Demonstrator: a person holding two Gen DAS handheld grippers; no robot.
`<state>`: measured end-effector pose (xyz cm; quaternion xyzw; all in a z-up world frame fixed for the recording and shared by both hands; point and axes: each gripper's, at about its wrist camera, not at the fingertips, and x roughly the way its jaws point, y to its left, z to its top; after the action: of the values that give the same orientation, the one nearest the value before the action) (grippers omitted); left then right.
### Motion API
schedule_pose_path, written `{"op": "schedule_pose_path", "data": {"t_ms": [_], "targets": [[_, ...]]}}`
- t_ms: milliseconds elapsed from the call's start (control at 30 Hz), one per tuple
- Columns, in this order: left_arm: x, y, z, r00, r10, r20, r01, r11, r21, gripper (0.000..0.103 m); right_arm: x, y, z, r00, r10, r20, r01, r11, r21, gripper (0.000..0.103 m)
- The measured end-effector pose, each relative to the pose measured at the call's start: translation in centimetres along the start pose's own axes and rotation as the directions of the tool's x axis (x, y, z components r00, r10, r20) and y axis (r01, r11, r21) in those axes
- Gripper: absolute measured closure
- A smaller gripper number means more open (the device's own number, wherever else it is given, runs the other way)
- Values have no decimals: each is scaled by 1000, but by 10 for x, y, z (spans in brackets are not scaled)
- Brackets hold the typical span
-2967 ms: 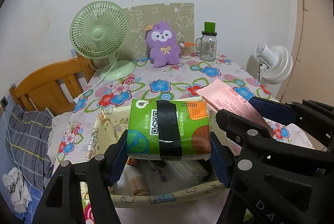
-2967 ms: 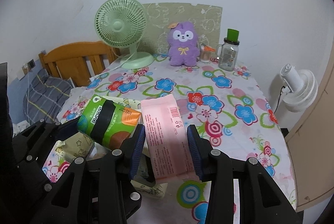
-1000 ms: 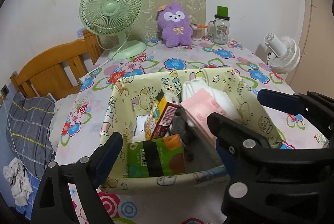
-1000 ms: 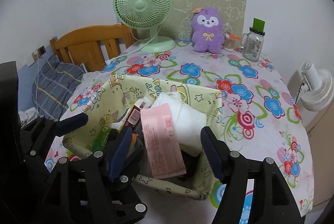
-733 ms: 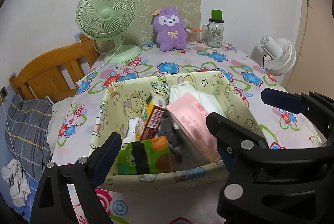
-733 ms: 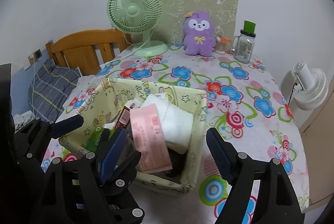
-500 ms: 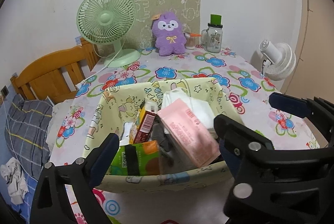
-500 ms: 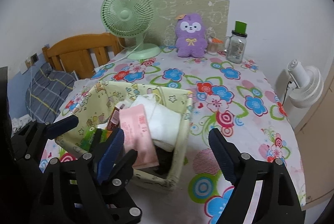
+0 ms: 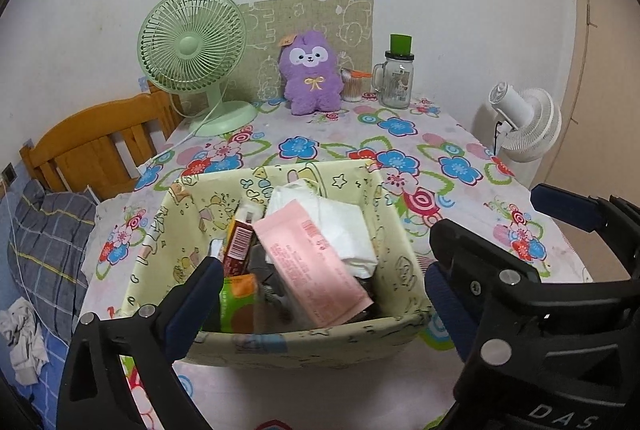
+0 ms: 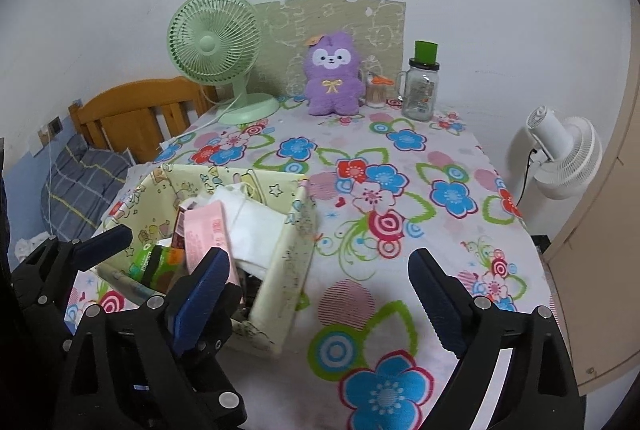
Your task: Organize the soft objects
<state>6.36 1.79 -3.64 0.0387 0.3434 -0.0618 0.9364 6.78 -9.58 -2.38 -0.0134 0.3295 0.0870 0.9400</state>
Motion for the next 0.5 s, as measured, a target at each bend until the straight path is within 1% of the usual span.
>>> {"op": "schedule_pose_path", "data": {"t_ms": [200,500], "targets": [[-1,-11,-2,1000,3,6,-2,1000,-12,1,-5,-14,-4,1000,-6,5,6,1000,-1,10],[-11,-31,-1,1000,19,25,-19,1000,3,1,-16,-40,-9,999,-23,23,23,1000,20,10]]}}
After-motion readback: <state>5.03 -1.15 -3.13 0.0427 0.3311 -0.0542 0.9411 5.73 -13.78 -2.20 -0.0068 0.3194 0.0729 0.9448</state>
